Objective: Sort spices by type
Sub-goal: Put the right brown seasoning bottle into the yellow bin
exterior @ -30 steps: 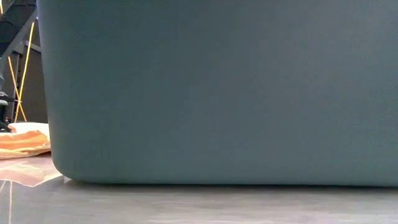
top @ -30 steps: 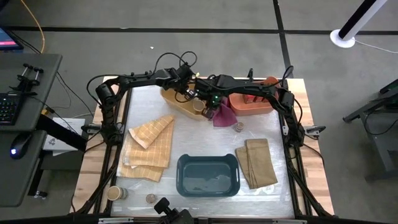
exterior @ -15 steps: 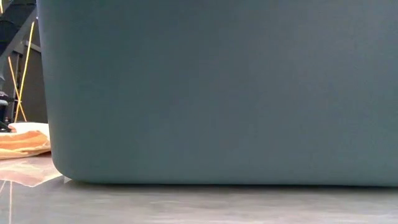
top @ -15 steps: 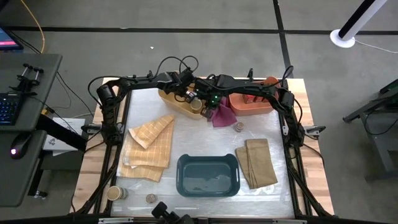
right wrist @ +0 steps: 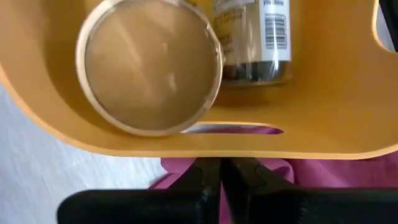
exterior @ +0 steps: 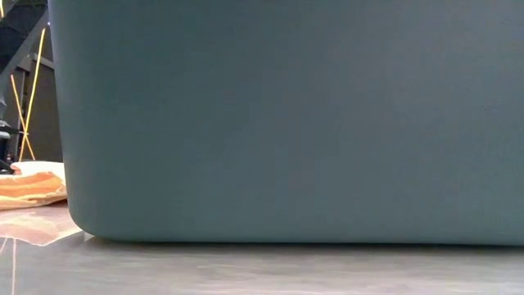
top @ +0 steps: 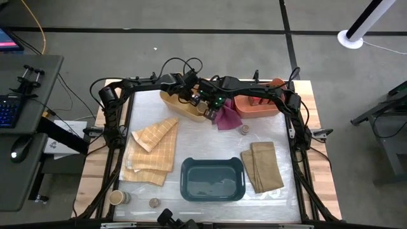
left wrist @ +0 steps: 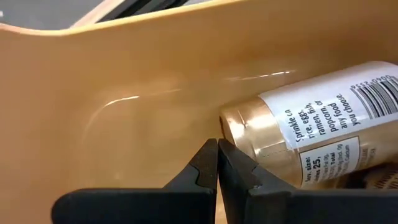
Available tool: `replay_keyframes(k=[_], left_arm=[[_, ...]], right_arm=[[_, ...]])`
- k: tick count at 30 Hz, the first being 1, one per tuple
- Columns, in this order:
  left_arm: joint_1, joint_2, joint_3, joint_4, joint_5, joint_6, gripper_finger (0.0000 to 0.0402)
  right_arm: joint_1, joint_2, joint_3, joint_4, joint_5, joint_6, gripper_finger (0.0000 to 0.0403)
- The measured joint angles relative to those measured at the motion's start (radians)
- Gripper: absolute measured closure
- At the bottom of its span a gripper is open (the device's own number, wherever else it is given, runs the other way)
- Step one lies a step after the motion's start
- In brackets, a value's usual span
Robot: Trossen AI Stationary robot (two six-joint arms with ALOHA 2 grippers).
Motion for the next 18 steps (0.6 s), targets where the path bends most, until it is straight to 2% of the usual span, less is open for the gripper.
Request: replay_keyframes(k=[6,18], left_arm=[[0.001,0.0,0.0,0.003,0.063,-0.013,0.0401],[0.001,-0.079,0.001,0.038,0.098,-0.03,0.0401]], right_arm=[[0.0,0.0,0.0,0.027,-0.001,0.009,0.0403],[-0.002,0.0,0.0,0.057,-0.009,-0.001,0.0403]])
